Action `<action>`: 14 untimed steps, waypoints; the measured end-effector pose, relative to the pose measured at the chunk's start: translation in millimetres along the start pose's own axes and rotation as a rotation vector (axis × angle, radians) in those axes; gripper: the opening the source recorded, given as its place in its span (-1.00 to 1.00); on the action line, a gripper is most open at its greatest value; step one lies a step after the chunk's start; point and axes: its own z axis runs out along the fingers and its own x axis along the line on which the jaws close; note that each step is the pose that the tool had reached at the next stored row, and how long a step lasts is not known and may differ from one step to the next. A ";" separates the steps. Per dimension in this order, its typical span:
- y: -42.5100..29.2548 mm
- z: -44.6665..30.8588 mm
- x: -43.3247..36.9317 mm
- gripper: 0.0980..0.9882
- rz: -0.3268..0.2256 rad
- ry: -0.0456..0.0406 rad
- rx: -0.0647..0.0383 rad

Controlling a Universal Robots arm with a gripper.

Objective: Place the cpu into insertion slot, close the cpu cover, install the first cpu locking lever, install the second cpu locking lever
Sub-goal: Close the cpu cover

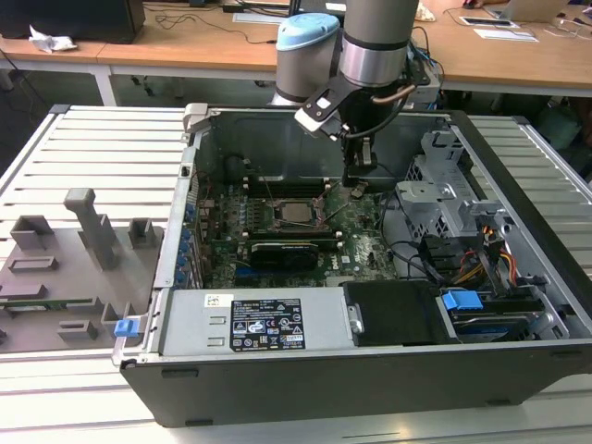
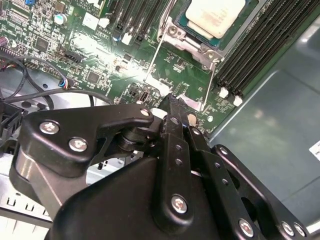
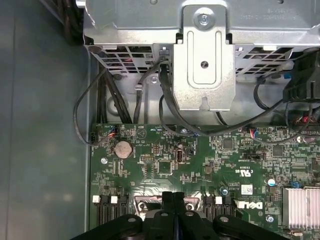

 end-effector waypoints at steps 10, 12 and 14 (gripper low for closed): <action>4.3 2.0 -0.1 -0.98 -0.001 -0.0021 0.001; 8.7 2.9 0.0 -0.98 -0.002 -0.0020 0.003; 12.0 4.2 0.2 -0.98 -0.002 -0.0020 0.004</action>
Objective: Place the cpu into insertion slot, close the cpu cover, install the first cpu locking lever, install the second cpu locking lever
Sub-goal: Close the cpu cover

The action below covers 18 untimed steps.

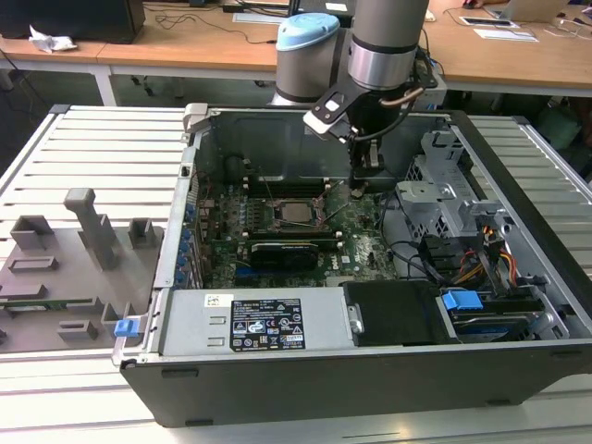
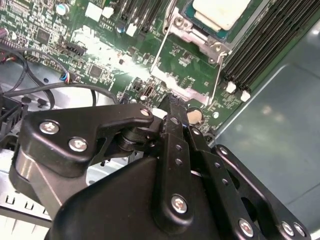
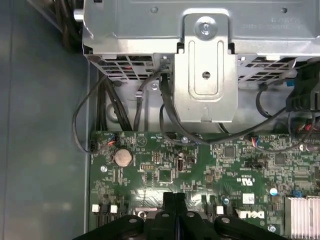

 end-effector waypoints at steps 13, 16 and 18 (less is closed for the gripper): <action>5.4 17.2 4.6 -0.98 -0.028 0.0023 0.005; 4.9 17.2 4.6 -0.98 -0.029 0.0032 0.022; 4.8 17.1 4.6 -0.98 -0.029 0.0034 0.035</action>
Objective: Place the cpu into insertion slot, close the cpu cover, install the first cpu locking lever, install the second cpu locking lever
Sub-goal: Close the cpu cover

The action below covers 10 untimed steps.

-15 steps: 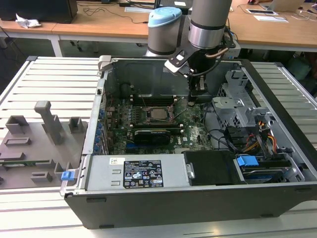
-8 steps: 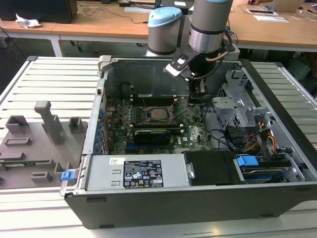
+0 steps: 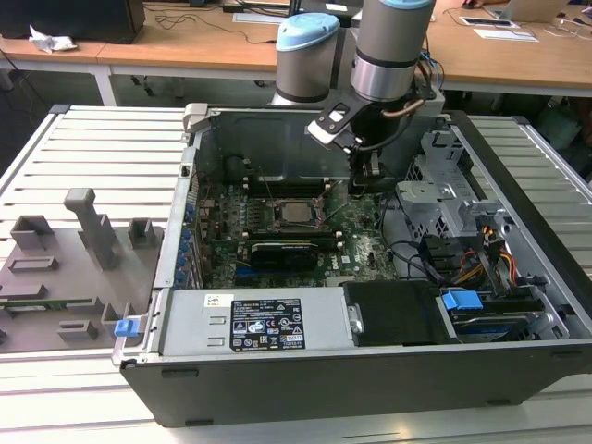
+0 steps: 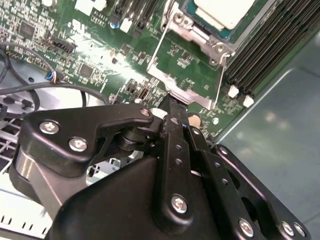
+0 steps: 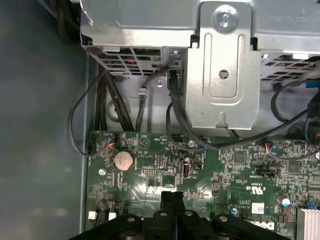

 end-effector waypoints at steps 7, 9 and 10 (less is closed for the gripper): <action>-13.0 -0.1 0.4 -0.98 0.000 0.0004 0.011; -16.8 0.0 0.6 -0.98 0.000 0.0005 0.012; -18.0 0.0 0.7 -0.98 0.000 0.0005 0.012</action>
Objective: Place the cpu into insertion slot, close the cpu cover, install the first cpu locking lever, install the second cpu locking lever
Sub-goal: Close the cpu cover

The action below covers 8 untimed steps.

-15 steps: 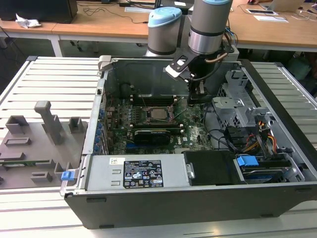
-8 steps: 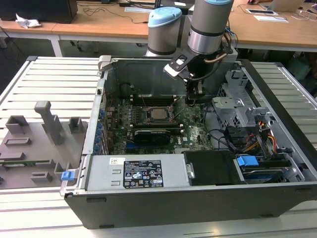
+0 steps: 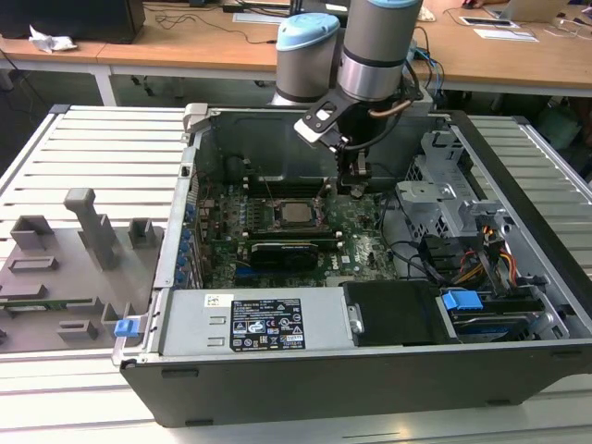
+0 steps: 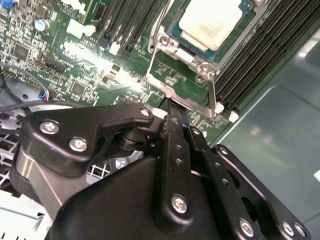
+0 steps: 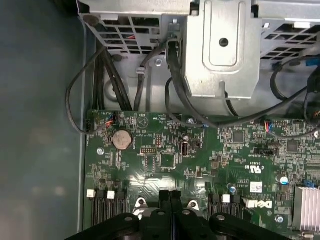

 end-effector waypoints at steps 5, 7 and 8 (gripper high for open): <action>-5.0 0.1 0.2 -0.98 0.000 0.0000 0.000; -6.8 0.1 0.3 -0.98 0.000 0.0000 0.000; -7.6 0.1 0.3 -0.98 0.000 0.0000 0.000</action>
